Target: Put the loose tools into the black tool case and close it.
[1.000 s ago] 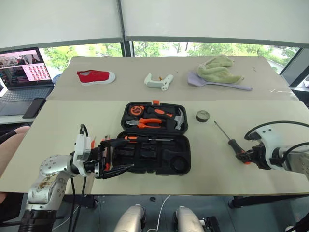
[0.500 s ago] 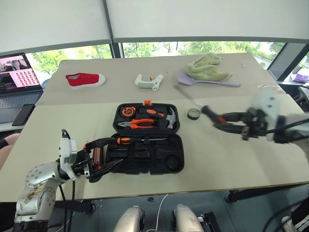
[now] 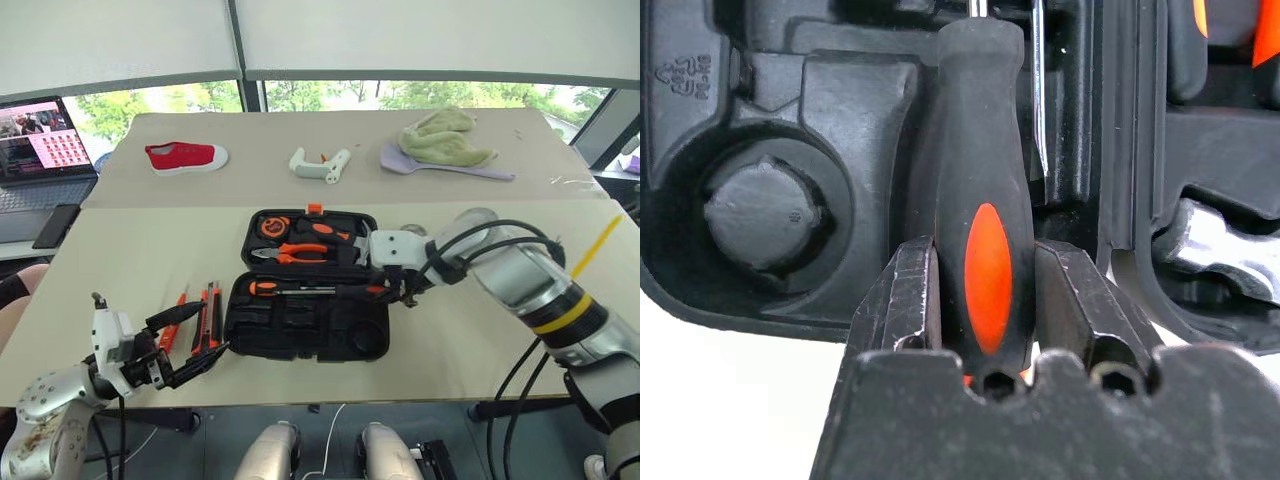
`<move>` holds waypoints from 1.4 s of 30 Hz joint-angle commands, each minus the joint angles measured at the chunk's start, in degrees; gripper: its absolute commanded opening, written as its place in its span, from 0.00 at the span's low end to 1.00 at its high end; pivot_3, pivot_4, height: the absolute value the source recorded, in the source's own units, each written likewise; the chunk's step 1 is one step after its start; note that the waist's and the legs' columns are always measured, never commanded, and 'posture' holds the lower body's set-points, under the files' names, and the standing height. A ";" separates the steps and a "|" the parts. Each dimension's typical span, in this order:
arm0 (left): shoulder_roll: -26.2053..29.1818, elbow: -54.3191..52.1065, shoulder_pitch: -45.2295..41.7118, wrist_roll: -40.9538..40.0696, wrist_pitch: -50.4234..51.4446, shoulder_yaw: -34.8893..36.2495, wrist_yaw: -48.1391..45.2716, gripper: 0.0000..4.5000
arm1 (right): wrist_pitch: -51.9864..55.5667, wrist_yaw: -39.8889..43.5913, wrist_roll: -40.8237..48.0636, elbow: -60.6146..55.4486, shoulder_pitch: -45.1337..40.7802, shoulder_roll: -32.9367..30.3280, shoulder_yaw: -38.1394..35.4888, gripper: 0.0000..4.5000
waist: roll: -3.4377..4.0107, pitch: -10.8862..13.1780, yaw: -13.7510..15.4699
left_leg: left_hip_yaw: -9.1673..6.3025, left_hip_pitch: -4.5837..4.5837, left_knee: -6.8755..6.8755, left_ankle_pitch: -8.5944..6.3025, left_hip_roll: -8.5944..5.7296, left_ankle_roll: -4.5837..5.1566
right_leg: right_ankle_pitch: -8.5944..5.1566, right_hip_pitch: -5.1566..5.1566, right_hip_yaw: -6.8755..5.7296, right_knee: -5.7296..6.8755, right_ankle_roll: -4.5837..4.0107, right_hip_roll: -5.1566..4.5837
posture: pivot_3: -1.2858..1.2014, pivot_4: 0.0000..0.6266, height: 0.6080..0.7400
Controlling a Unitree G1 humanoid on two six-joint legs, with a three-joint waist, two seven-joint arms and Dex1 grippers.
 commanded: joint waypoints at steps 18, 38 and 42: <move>-0.52 -3.12 1.44 0.86 -1.78 -1.03 2.06 1.00 | 8.42 1.89 -1.83 -5.59 -2.60 6.08 0.79 0.22 | 0.01 0.01 -0.05 | 0.20 0.14 0.01 -0.13 0.30 -0.22 | 0.13 -0.11 -0.14 0.05 -0.22 0.18 | 0.52 0.24 1.00; -0.80 -2.78 2.12 1.34 -3.18 -1.06 2.54 1.00 | 4.15 -0.28 -3.54 -1.69 -3.44 8.84 0.40 0.64 | 0.01 0.01 -0.18 | 0.22 0.15 0.00 -0.13 0.32 -0.22 | 0.13 -0.13 -0.15 0.06 -0.23 0.18 | 0.52 0.24 1.00; -1.04 -3.20 2.71 1.46 -3.55 -0.88 2.87 1.00 | 2.50 1.53 1.47 -1.88 -3.29 8.74 -6.63 0.95 | 0.01 0.01 -0.22 | 0.23 0.14 -0.01 -0.14 0.32 -0.23 | 0.13 -0.14 -0.15 0.07 -0.23 0.19 | 0.52 0.24 1.00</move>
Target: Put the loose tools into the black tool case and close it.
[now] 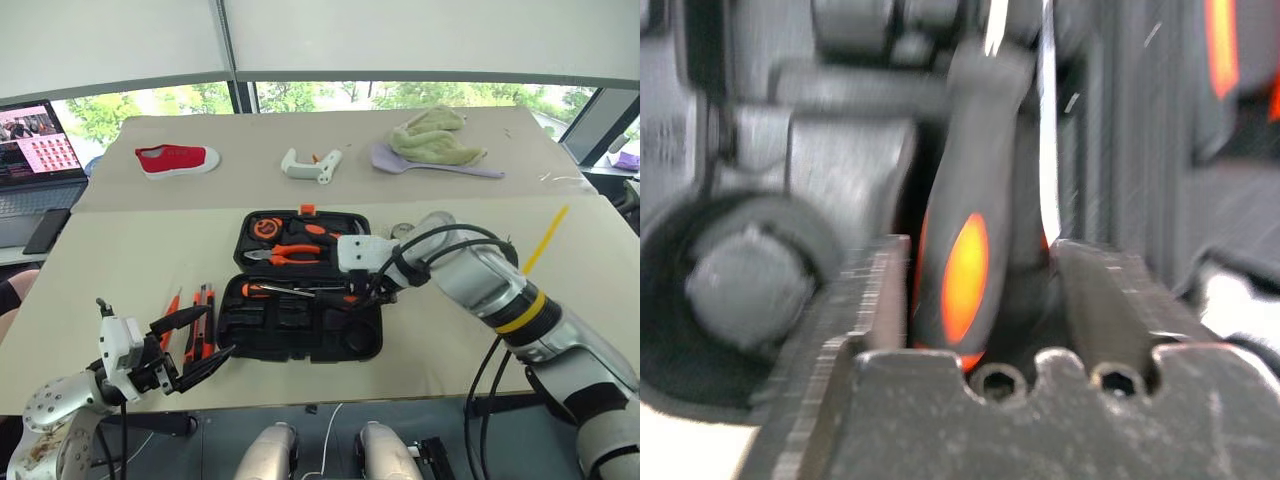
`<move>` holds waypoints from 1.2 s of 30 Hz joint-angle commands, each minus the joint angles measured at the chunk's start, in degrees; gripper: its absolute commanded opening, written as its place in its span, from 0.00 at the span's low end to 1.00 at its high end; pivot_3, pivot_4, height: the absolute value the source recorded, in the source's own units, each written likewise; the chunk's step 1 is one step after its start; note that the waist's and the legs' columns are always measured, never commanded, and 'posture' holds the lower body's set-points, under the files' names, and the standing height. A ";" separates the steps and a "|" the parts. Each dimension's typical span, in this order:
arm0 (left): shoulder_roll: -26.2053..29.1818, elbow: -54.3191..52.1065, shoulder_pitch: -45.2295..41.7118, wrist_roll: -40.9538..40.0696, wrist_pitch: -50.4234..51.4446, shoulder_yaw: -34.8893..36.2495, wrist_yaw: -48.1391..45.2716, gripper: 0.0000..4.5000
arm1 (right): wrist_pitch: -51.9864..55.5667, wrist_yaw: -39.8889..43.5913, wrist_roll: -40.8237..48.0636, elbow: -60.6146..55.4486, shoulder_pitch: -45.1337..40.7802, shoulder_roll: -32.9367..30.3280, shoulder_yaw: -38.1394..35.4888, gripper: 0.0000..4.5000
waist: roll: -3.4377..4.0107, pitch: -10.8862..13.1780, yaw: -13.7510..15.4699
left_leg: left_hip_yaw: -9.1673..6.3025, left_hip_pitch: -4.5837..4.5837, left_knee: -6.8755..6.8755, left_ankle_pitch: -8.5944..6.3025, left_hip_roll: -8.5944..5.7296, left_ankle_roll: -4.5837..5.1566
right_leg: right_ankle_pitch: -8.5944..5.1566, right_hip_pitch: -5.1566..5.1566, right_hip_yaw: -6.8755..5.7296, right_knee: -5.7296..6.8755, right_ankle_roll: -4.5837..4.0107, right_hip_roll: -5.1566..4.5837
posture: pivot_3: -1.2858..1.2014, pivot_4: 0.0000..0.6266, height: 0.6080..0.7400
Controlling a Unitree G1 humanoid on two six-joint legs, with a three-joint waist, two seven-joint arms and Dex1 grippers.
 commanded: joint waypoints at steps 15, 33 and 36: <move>0.25 -1.50 0.60 -0.54 -1.37 1.76 1.58 1.00 | -24.99 -7.92 5.57 14.04 9.82 9.07 -14.53 0.10 | -0.02 0.00 -0.06 | 0.07 0.09 0.00 0.00 0.01 0.00 | 0.02 0.01 -0.01 0.14 -0.03 0.08 | 0.52 0.24 1.00; 0.64 -2.54 1.21 -0.21 -0.86 1.78 2.73 1.00 | -30.77 -12.16 3.26 14.79 14.91 13.81 -14.07 0.00 | -0.01 0.00 -0.18 | 0.08 0.14 0.00 -0.01 0.01 -0.01 | 0.02 0.04 -0.01 0.15 -0.03 0.16 | 0.52 0.24 1.00; 0.71 -2.77 1.44 -0.14 -0.81 1.81 2.91 1.00 | -33.69 -12.58 5.03 14.31 14.19 14.30 -16.54 0.00 | -0.01 0.00 -0.40 | 0.09 0.14 0.00 -0.01 0.02 -0.02 | 0.02 0.01 0.00 0.19 -0.03 0.18 | 0.52 0.24 1.00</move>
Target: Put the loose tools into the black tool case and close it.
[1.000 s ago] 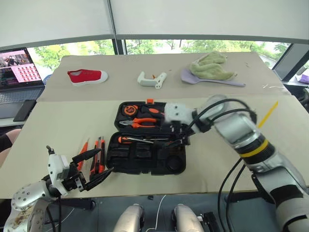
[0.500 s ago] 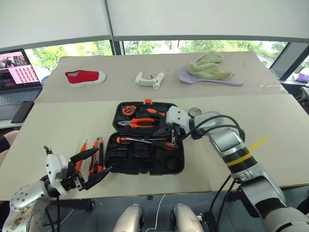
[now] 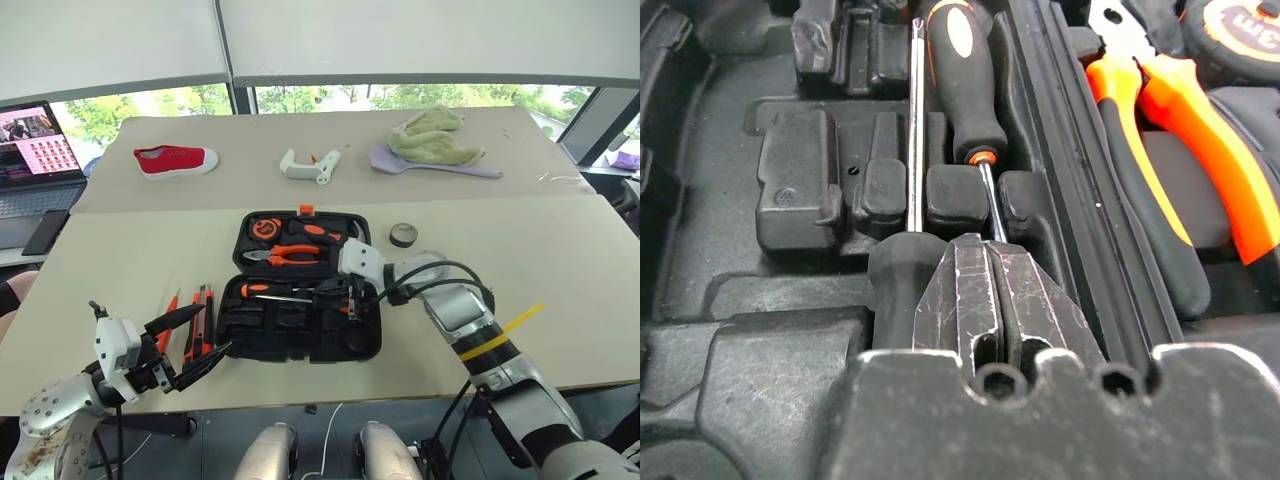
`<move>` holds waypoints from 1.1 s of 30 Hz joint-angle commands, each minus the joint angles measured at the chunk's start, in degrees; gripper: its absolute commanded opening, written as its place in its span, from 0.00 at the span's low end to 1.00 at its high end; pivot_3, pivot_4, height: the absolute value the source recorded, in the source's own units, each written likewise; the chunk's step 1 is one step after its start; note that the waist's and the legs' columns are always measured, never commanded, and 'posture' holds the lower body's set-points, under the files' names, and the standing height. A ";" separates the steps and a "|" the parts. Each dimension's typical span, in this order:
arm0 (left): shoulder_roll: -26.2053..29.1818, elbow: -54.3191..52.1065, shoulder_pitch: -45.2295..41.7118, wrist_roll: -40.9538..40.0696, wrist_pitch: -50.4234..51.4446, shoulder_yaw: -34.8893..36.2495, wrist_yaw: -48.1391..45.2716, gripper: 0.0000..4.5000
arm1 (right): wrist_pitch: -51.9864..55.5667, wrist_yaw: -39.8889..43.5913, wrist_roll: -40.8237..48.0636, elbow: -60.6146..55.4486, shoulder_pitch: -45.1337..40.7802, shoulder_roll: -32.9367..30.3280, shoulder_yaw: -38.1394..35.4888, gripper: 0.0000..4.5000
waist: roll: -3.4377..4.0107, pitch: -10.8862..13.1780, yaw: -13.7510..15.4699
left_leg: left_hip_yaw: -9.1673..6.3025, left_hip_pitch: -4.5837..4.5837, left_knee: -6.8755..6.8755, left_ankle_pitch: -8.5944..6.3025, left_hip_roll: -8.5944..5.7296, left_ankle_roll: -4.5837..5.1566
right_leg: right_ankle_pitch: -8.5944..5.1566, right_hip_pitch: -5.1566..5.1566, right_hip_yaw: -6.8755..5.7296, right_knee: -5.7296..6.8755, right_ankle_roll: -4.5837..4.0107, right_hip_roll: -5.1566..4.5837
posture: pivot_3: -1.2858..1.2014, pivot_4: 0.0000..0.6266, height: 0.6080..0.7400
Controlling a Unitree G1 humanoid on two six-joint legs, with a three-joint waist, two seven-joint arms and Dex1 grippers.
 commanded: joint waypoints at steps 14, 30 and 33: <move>1.41 -2.51 1.21 -0.23 -0.28 1.65 0.86 1.00 | -4.36 1.21 0.28 0.37 2.98 0.09 0.31 0.00 | 0.00 0.00 0.33 | 0.01 0.18 0.00 0.00 -0.01 0.00 | 0.00 0.15 0.00 0.01 0.00 0.00 | 0.52 0.24 1.00; 1.88 -4.24 5.49 -4.68 3.87 7.64 4.00 1.00 | -11.23 1.83 3.63 1.94 2.47 0.72 -4.00 0.00 | -0.02 -0.02 -0.23 | 0.04 1.06 -0.15 -0.09 0.17 -0.12 | -0.05 1.00 0.00 -0.17 -0.08 0.15 | 0.52 0.24 1.00; 1.69 -1.80 8.91 -6.32 5.75 13.92 6.17 1.00 | -11.67 5.32 11.84 -2.08 4.78 -2.13 -11.46 0.13 | -0.03 0.04 0.04 | 0.04 0.82 -0.15 -0.09 0.17 -0.11 | -0.05 0.80 0.00 -0.21 -0.08 0.14 | 0.52 0.24 1.00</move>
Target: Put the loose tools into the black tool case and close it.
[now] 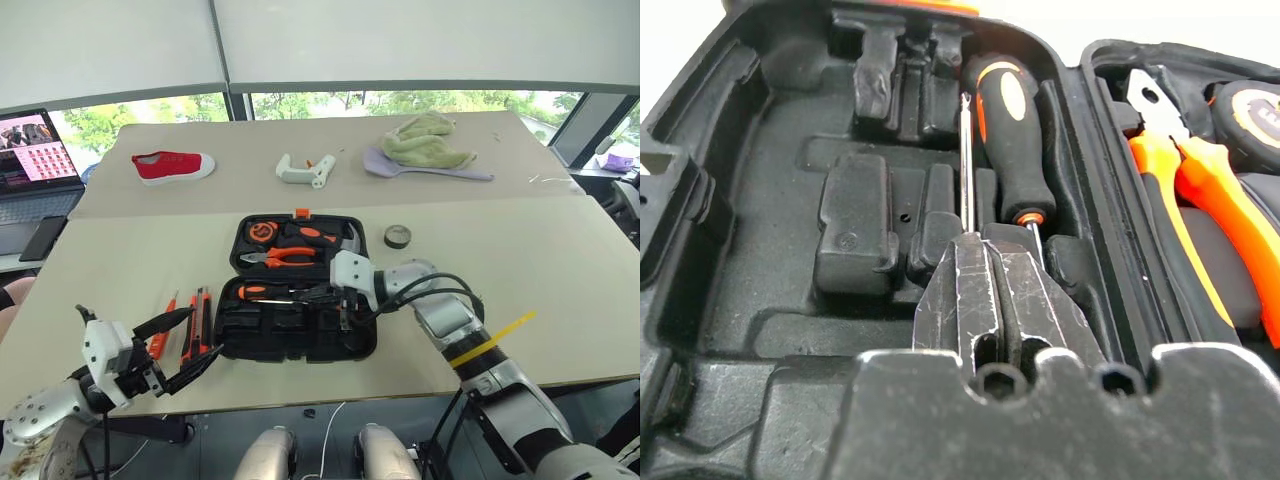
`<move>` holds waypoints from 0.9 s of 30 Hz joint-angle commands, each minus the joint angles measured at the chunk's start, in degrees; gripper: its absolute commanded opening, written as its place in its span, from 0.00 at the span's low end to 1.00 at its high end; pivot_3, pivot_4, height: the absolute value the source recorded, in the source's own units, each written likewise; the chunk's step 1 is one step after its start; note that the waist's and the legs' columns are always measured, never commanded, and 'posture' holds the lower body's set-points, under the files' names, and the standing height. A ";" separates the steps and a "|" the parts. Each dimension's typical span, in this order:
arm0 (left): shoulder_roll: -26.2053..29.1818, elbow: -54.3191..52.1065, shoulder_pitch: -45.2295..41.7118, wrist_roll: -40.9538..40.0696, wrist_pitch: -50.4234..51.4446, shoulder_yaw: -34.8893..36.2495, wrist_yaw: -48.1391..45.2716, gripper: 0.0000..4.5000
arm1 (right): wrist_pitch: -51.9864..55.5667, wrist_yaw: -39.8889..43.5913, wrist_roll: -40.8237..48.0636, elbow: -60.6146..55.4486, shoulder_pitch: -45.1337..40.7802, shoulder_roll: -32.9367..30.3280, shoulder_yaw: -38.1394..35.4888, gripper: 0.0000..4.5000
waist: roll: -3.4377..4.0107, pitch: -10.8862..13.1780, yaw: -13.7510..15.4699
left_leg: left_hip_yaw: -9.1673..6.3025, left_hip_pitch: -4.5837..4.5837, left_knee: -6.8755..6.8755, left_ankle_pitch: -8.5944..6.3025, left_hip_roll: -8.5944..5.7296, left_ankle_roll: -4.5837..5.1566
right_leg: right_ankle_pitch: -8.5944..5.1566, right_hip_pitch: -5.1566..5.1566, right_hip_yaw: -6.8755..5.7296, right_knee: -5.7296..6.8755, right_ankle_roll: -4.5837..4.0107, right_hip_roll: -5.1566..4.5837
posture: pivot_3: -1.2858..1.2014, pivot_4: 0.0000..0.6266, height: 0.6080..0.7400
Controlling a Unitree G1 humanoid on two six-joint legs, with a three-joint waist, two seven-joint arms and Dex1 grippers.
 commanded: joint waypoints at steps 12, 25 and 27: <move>1.69 15.03 18.56 0.93 9.73 25.52 8.89 1.00 | -12.14 14.59 22.99 -12.67 26.09 -13.88 -27.49 0.99 | -0.09 0.12 0.69 | 0.04 -0.04 -0.01 -0.23 0.24 0.17 | -0.03 0.30 -0.09 -0.57 0.01 -0.26 | 0.52 0.24 1.00; 10.13 -5.91 4.00 -11.79 40.31 16.96 24.37 1.00 | -5.85 12.92 29.19 -24.14 25.18 -11.40 -23.39 0.99 | -0.20 0.22 0.76 | 0.17 -0.05 0.00 -0.26 0.62 0.09 | -0.01 0.33 -0.12 -0.56 -0.13 -0.25 | 0.52 0.24 1.00; 10.52 -7.25 -0.64 -10.57 43.87 12.86 29.14 1.00 | -5.83 12.52 28.85 -24.52 24.38 -10.72 -22.53 0.99 | -0.20 0.22 0.76 | 0.17 -0.07 0.00 -0.26 0.61 0.08 | 0.03 0.29 -0.14 -0.54 -0.13 -0.19 | 0.52 0.24 1.00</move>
